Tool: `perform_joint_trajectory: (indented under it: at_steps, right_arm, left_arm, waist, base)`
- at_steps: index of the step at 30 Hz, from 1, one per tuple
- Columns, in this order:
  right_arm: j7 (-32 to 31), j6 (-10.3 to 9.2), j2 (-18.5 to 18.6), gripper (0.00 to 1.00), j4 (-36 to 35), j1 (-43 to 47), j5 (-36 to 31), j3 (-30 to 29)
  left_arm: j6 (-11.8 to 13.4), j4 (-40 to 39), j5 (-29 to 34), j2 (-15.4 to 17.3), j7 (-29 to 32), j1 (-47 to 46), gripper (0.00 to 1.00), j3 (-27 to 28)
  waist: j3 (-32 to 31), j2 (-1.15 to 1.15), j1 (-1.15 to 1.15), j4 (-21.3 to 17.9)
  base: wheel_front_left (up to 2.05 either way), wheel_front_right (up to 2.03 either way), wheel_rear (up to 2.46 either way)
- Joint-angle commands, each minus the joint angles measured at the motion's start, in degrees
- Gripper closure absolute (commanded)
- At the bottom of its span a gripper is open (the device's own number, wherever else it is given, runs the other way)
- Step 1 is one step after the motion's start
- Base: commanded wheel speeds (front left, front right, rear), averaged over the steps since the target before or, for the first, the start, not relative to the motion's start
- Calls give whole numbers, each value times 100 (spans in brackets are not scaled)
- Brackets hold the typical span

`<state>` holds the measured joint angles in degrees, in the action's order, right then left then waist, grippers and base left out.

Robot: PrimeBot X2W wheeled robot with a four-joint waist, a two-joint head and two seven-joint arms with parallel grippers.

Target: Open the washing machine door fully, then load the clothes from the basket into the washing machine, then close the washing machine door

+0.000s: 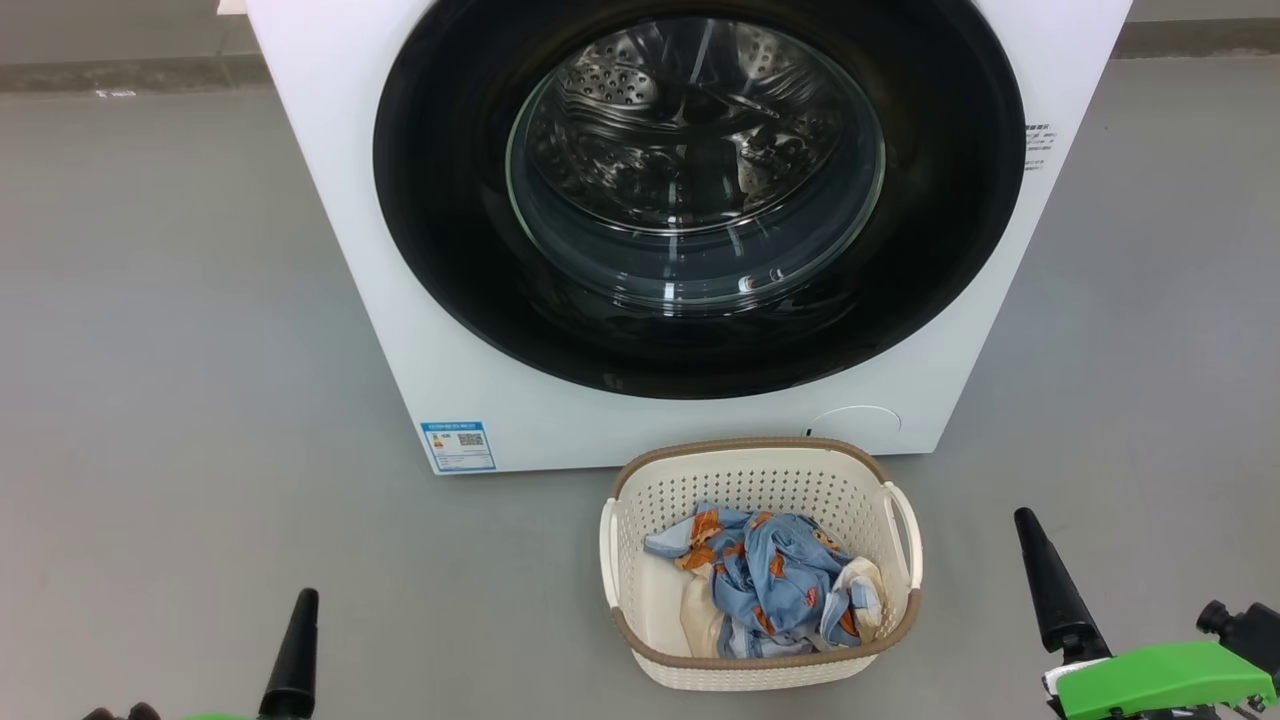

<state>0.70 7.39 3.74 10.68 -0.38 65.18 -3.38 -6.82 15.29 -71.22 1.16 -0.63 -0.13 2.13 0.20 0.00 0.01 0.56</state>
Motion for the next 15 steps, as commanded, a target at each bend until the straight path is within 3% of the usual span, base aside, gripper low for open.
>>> perform_joint_trajectory:
  at_steps: [1, 15]
  right_arm:
    - [84, 4, 91, 0, -212, -182, -243, 105]
    - [318, 5, 257, 0, -212, -189, -1450, 305]
  left_arm:
    - [-33, -198, 215, 118, -80, -94, 0, 44]
    - [-39, -259, 1509, 268, -316, -47, 0, -83]
  waist:
    - [2, 0, -1, 4]
    - [-29, 0, -1, 53]
  base:
    - [0, 0, 0]
    - [0, 0, 0]
